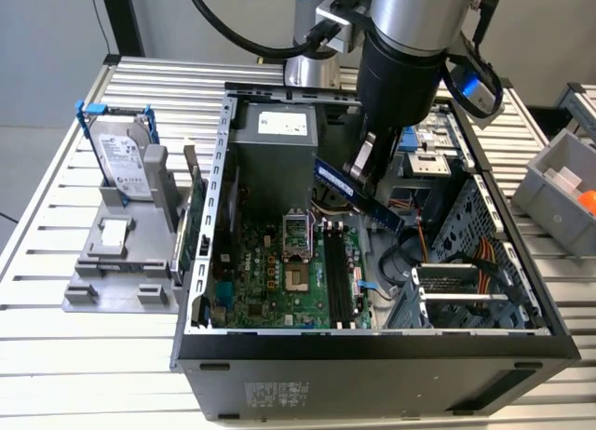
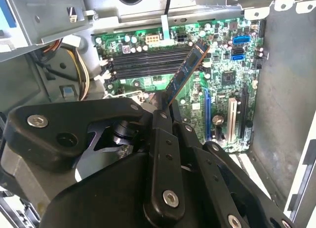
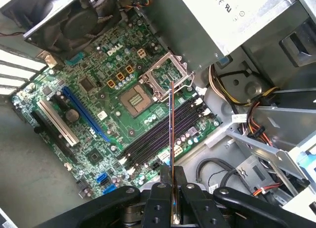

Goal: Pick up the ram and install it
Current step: 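Pick up the ram and move it above insertion slot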

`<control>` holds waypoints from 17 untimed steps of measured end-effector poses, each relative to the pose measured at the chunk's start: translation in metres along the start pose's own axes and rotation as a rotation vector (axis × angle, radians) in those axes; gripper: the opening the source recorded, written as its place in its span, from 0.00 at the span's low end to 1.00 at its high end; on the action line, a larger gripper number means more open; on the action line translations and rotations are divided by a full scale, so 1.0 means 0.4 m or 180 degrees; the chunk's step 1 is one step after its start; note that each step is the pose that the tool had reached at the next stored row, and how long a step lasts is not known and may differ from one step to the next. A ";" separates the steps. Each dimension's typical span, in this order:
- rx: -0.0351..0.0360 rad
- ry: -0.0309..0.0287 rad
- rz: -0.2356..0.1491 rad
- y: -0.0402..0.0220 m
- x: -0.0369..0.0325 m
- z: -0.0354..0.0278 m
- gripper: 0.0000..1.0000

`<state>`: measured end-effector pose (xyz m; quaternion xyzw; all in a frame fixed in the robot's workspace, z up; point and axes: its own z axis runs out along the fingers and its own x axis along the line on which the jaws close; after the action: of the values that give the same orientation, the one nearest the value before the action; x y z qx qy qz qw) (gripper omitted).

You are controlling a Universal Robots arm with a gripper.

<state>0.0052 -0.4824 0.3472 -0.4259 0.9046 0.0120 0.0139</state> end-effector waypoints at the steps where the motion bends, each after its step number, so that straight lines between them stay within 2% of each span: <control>1: 0.0001 0.0000 0.0004 0.000 0.000 0.000 0.00; 9: 0.0003 -0.0008 0.0192 0.000 0.000 0.003 0.00; 17: 0.0004 -0.0008 0.0217 0.000 0.000 0.003 0.00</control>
<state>0.0052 -0.4824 0.3460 -0.3947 0.9186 0.0125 0.0149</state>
